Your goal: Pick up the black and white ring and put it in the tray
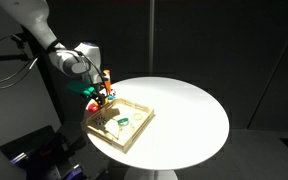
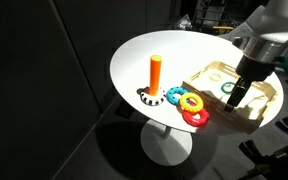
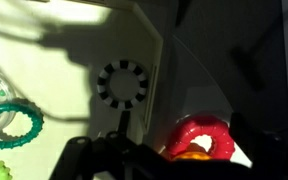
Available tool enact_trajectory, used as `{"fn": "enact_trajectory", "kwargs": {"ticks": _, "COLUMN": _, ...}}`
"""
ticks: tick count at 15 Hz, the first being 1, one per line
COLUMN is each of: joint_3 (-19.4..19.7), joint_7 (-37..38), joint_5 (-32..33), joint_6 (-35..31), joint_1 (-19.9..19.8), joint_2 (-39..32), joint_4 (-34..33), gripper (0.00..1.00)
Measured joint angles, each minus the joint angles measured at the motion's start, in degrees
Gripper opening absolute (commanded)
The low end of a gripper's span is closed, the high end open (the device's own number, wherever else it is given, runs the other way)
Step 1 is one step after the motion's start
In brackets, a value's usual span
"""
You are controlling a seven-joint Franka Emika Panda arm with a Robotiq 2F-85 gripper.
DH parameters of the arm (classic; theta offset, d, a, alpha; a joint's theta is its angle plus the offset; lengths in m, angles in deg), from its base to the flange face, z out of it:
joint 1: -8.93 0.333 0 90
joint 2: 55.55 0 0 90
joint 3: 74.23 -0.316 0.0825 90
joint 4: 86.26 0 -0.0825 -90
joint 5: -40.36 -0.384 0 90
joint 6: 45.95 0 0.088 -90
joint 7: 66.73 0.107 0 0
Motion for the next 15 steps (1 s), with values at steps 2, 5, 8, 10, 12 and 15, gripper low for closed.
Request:
{"fn": "enact_trajectory", "kwargs": {"ticks": 2, "joint_3": 0.02, "joint_7": -0.78, "joint_5": 0.0, "joint_6": 2.91, "joint_1": -0.02, "joint_2": 1.72, "joint_4": -0.66, "gripper": 1.0}}
{"fn": "enact_trajectory", "kwargs": {"ticks": 5, "joint_3": 0.08, "joint_7": -0.84, "joint_5": 0.26, "joint_6": 7.86, "joint_1": 0.08, "joint_2": 5.12, "joint_4": -1.52, "gripper": 1.0}}
{"fn": "enact_trajectory", "kwargs": {"ticks": 8, "joint_3": 0.27, "joint_7": -0.84, "joint_5": 0.92, "joint_6": 13.24, "joint_1": 0.42, "joint_2": 8.72, "joint_4": -2.52, "gripper": 1.0}}
{"fn": "enact_trajectory", "kwargs": {"ticks": 10, "joint_3": 0.5, "joint_7": -0.53, "joint_5": 2.52, "joint_6": 16.54, "joint_1": 0.77, "joint_2": 10.83, "joint_4": -3.26, "gripper": 1.0}}
{"fn": "enact_trajectory", "kwargs": {"ticks": 12, "joint_3": 0.63, "joint_7": 0.49, "joint_5": 4.58, "joint_6": 19.32, "joint_1": 1.02, "joint_2": 12.78, "joint_4": -3.97, "gripper": 1.0}}
{"fn": "enact_trajectory", "kwargs": {"ticks": 15, "joint_3": 0.92, "joint_7": 1.22, "joint_5": 5.9, "joint_6": 21.79, "joint_1": 1.36, "joint_2": 14.85, "joint_4": -4.66, "gripper": 1.0}}
